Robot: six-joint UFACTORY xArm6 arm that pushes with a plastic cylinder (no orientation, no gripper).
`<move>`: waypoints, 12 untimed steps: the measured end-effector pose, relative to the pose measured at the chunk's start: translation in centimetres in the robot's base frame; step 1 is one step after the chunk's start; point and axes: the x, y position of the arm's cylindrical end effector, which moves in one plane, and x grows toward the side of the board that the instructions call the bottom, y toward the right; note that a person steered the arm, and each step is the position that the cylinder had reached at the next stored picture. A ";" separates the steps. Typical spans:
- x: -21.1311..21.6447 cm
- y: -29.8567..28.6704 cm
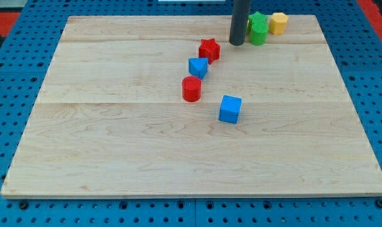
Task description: Move the red star to the top of the blue triangle
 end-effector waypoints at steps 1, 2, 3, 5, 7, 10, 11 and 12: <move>0.0 0.0; 0.0 0.4; 0.0 0.4; 0.0 1.5; 0.0 2.3; 0.2 0.7; 3.0 -1.8; 6.1 -5.0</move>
